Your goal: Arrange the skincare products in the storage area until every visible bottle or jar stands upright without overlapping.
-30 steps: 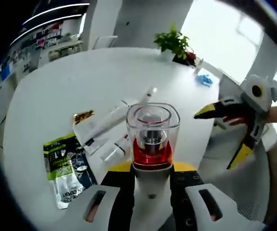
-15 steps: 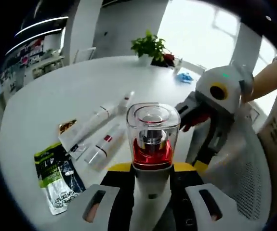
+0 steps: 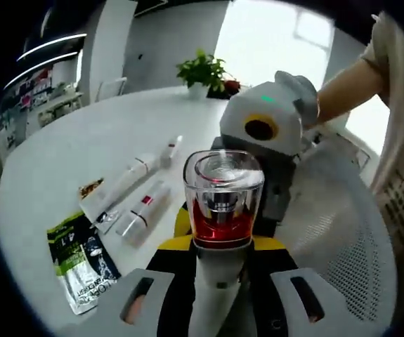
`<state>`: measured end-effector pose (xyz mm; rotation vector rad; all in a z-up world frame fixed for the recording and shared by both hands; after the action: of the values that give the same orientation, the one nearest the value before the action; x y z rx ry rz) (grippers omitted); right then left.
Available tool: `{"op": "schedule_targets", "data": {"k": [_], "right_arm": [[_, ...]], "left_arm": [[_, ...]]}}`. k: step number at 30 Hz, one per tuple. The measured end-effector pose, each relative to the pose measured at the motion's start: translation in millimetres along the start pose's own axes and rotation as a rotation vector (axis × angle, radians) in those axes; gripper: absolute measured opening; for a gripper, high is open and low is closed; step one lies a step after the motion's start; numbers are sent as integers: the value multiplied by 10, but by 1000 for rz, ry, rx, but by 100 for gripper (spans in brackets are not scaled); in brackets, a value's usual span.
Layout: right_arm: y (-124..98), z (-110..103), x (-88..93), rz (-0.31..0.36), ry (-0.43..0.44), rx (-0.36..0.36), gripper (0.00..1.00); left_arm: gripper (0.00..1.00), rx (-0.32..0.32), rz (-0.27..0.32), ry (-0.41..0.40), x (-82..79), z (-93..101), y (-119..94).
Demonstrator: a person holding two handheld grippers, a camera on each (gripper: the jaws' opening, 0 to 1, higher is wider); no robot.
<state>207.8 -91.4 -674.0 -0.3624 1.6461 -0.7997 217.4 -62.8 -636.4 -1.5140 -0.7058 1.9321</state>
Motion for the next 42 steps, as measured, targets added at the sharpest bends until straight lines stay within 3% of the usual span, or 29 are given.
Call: {"op": "schedule_targets", "data": {"k": [1,8,13,19,28,36,42], "right_arm": [[7,-21,1,1,-5,-15,34],[2,-28,3,-8,9,6,32],[-72,14,56,-80,-62,76,31],[-209,77,176,-96,-21,141,30],[-531,134,497,-91,97,234,29],[-830,166,845,-136,169,274,28],[-1030,255,1073,-184,180,303,28]], "left_arm": [[24,1,2,-2,-2,-4,2],[25,6,8,29,-4,19,0],[25,-5,-24,76,-18,39,45],[25,-16,-30,110,-169,25,179],[25,23,-30,112,-443,47,439],[24,65,-86,150,-641,101,729],[23,67,-103,180,-895,129,942]]}}
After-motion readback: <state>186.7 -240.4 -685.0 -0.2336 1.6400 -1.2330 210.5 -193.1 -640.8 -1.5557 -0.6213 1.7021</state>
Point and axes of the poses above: the point that each gripper's makers call its tool centre point, and the gripper's own axes: y roughly forward along the fingers, z roughly to its right, x roughly out of its underside, the point moved 4 cm from there along -y, roughly backward along the fingers, and after that the axes turned 11 degrees about -z, right-handed, at the moved point
